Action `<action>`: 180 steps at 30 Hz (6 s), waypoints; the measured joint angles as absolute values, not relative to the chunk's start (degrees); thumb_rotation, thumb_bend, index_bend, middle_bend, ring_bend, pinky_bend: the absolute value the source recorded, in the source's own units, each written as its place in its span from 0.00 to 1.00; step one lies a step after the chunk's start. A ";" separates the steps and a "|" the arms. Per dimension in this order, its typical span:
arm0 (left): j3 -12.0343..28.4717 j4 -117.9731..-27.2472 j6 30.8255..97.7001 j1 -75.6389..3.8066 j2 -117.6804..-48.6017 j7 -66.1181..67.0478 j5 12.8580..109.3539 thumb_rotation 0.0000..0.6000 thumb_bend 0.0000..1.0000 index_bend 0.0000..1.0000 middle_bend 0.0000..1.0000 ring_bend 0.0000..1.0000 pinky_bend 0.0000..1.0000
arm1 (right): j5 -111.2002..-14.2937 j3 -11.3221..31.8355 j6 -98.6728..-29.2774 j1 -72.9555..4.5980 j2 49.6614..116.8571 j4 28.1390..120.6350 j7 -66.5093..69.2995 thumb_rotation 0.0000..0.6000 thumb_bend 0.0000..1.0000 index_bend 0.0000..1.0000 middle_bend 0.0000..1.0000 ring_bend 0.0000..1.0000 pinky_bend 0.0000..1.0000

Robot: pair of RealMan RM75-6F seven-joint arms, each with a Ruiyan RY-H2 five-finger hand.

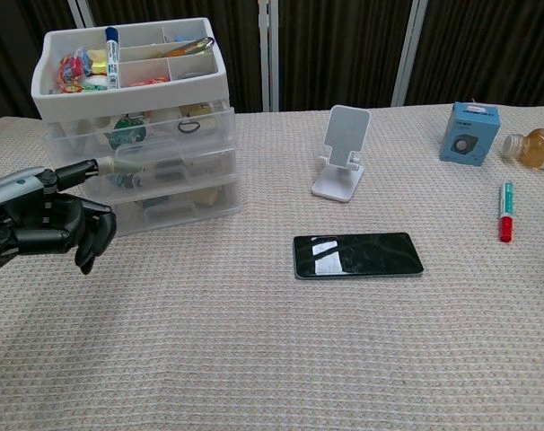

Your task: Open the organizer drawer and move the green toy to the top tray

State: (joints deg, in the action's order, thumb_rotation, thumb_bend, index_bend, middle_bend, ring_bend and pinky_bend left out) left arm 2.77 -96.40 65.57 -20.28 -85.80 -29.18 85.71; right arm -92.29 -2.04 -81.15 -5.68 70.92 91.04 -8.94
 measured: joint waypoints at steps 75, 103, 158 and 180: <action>3.81 -117.50 61.12 -25.20 -66.00 10.55 71.24 1.00 0.94 0.20 0.66 0.67 0.60 | -92.41 -3.20 -79.14 -6.15 72.71 90.26 -11.46 1.00 0.02 0.00 0.00 0.00 0.00; -0.50 -118.51 63.31 -22.95 -63.95 7.71 80.78 1.00 0.94 0.16 0.66 0.67 0.60 | -92.66 -3.54 -78.89 -6.16 73.28 89.94 -12.29 1.00 0.02 0.00 0.00 0.00 0.00; 14.03 -123.57 66.19 -42.80 -59.01 50.88 57.02 1.00 0.05 0.55 0.16 0.18 0.14 | -94.42 -4.96 -78.26 -6.36 74.82 87.96 -11.77 1.00 0.02 0.00 0.00 0.00 0.00; 12.14 -116.17 65.01 -47.66 -65.49 51.17 58.49 1.00 0.06 0.66 0.81 0.64 0.49 | -94.13 -5.75 -76.56 -6.41 76.34 86.38 -14.30 1.00 0.02 0.00 0.00 0.00 0.00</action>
